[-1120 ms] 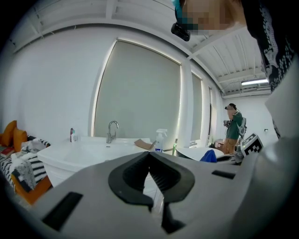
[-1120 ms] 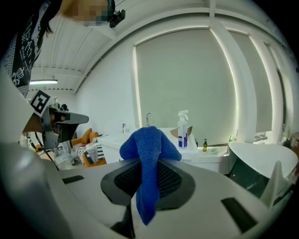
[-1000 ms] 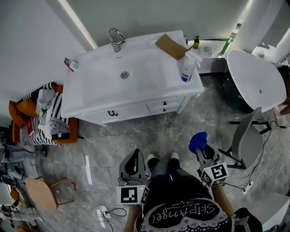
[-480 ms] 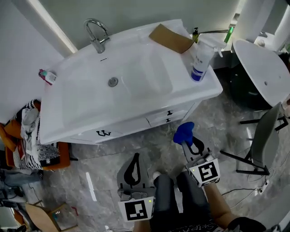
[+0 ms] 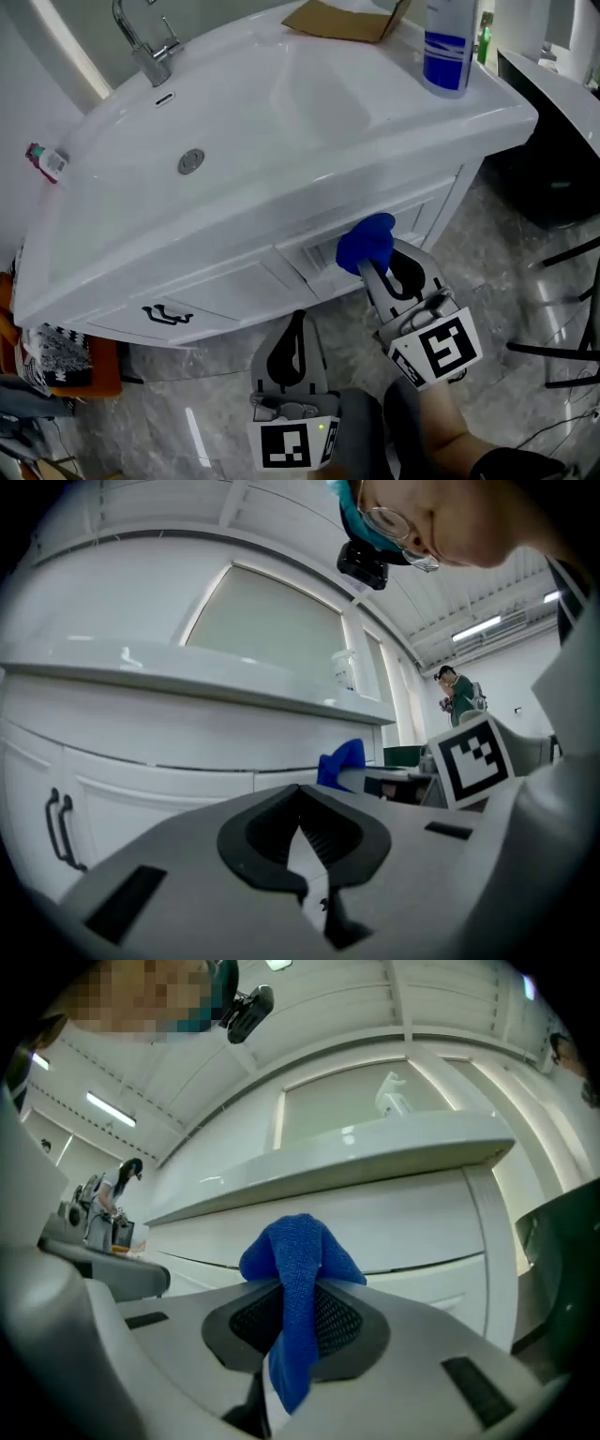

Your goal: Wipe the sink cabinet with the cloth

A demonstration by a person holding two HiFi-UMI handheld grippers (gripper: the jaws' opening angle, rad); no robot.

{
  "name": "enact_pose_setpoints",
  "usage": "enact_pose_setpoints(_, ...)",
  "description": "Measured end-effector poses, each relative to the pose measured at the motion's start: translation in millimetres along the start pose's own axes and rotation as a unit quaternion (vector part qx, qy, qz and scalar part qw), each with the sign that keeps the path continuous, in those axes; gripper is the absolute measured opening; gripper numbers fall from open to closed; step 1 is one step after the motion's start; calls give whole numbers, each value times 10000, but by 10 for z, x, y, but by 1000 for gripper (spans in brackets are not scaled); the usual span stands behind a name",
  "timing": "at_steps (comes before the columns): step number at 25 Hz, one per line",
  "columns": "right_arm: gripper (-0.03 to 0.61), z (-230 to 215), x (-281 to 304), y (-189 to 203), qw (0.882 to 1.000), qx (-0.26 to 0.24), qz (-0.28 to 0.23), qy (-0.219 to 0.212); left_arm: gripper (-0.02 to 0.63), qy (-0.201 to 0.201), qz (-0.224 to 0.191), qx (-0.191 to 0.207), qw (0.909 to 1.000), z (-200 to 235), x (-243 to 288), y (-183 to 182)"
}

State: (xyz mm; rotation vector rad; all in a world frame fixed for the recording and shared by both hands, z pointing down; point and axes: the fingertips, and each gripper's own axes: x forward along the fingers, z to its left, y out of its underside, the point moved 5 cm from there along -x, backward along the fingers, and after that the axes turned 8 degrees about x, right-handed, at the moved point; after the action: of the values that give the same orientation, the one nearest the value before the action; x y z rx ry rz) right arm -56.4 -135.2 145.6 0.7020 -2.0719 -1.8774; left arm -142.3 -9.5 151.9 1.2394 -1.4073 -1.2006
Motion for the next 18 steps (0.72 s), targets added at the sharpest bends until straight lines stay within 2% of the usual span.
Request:
enact_pose_setpoints(4,61,168,149,139,9979,-156,-487,-399,5,-137,-108,65,9998,67,165,497)
enact_pose_setpoints(10,60,387,335,501,9922,-274,-1041,-631,5,-126,-35,306,9994,117,150,883)
enact_pose_setpoints(15,60,458,400,499,9933,-197,-902,-692,5,16,141,513,9986,123,117,1158)
enact_pose_setpoints(18,60,426,413,468,9895,-396,-1128,-812,5,71,237,632,9977,133,103,1324)
